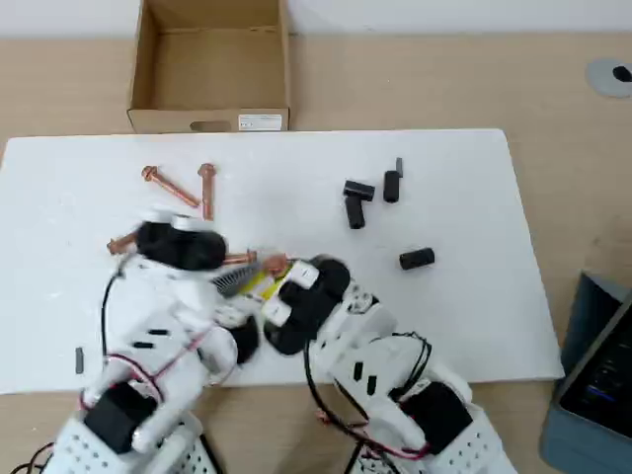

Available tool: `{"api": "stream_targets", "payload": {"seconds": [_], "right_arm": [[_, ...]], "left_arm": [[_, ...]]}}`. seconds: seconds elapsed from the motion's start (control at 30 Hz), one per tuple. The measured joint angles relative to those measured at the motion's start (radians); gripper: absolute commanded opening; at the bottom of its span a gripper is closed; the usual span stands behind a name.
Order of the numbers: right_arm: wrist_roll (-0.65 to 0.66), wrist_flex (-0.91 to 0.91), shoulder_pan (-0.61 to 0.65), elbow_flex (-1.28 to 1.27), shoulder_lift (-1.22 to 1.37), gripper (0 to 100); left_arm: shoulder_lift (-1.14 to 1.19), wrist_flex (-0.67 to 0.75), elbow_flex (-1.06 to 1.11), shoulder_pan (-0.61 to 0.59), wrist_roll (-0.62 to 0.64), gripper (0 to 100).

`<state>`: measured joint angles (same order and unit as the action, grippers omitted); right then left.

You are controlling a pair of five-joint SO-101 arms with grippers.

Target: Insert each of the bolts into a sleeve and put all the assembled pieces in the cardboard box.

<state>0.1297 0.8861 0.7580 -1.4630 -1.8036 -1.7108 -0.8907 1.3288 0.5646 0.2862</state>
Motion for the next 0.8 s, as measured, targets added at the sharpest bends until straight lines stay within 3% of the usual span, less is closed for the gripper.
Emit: {"api": "stream_targets", "payload": {"seconds": [0.33, 0.47, 0.53, 0.63, 0.8], "right_arm": [[0.002, 0.000, 0.000, 0.002, 0.000, 0.9], [-0.061, 0.000, -0.026, 0.002, 0.000, 0.9], [-0.097, 0.000, -0.058, 0.002, 0.000, 0.9], [-0.140, 0.000, -0.109, 0.002, 0.000, 0.9], [-0.192, 0.068, -0.180, 0.002, 0.000, 0.9]], "left_arm": [[0.002, 0.000, -0.081, -0.101, -0.043, 21], [0.002, 0.000, -0.143, -0.170, -0.043, 21], [-0.003, 0.000, -0.160, -0.226, -0.043, 17], [-0.002, 0.000, -0.161, -0.338, -0.064, 1], [-0.005, 0.000, -0.110, -0.537, -0.160, 0]]}}
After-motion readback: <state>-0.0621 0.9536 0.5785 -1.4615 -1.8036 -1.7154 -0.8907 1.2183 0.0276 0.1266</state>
